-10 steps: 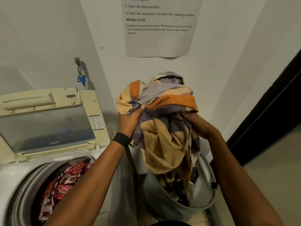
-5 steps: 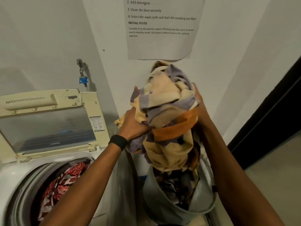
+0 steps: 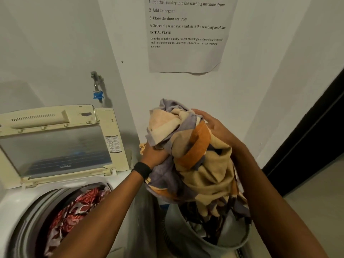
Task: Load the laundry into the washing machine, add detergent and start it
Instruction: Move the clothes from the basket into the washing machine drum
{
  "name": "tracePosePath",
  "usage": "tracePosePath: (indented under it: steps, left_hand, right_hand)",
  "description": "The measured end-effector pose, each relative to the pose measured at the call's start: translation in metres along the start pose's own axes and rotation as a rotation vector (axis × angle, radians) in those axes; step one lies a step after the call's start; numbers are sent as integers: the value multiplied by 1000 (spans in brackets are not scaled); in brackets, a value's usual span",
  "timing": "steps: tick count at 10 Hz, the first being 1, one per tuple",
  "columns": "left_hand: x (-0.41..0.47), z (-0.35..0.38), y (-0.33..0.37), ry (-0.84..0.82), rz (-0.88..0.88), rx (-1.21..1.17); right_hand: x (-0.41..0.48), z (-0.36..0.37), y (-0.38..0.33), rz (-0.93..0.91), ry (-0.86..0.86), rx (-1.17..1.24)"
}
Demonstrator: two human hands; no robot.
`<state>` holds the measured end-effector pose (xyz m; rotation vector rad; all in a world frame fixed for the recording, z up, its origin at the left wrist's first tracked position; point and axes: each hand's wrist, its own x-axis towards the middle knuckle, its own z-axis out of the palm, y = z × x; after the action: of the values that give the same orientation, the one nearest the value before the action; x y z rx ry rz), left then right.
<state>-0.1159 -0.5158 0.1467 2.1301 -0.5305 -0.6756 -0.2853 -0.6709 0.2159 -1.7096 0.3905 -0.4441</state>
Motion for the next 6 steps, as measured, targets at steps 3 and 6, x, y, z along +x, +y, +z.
tracePosePath:
  steps: [3, 6]
  left_hand:
    - [-13, -21, 18, 64, 176, -110]
    - [-13, -23, 26, -35, 509, 124]
  right_hand:
    - [-75, -10, 105, 535, -81, -305]
    - [-31, -41, -22, -108, 355, -114]
